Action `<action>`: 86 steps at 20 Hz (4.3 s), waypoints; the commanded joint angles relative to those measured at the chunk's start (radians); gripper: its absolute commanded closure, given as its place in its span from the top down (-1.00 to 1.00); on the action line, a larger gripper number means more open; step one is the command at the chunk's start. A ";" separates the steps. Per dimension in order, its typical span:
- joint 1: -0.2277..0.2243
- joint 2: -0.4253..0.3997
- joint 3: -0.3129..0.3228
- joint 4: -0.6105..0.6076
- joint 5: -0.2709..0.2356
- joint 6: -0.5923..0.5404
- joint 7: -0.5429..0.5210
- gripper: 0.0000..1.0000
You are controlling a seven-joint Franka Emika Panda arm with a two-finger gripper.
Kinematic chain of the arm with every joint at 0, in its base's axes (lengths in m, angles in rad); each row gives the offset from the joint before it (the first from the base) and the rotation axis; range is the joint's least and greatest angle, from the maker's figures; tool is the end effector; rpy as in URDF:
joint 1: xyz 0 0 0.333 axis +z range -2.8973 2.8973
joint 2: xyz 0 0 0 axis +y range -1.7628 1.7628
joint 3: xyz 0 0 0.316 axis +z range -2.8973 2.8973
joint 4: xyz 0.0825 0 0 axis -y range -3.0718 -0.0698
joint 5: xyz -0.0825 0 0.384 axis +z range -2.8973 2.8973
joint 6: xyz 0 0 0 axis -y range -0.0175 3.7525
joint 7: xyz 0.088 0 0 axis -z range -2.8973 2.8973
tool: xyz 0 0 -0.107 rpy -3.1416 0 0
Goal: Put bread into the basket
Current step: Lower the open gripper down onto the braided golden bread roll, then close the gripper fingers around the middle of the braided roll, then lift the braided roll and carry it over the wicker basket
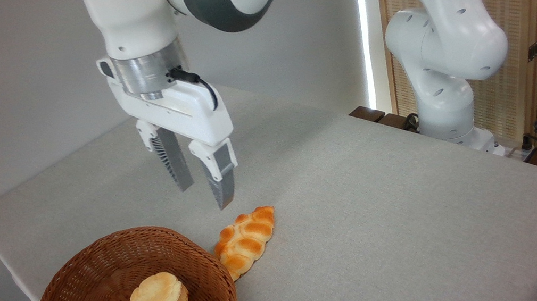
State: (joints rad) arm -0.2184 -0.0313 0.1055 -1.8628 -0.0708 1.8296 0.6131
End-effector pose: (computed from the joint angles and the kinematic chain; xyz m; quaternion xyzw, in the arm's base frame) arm 0.5486 -0.0674 0.5251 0.9374 -0.3464 0.0079 0.0350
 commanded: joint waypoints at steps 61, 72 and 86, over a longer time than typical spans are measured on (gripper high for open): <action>-0.006 0.030 0.000 -0.164 0.051 0.017 0.074 -0.44; -0.010 -0.076 -0.042 -0.063 0.035 -0.098 0.102 -0.37; 0.001 0.099 -0.043 0.080 -0.067 0.310 0.037 0.42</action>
State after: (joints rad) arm -0.2197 0.0260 0.0587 -1.8295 -0.1201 2.0693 0.6794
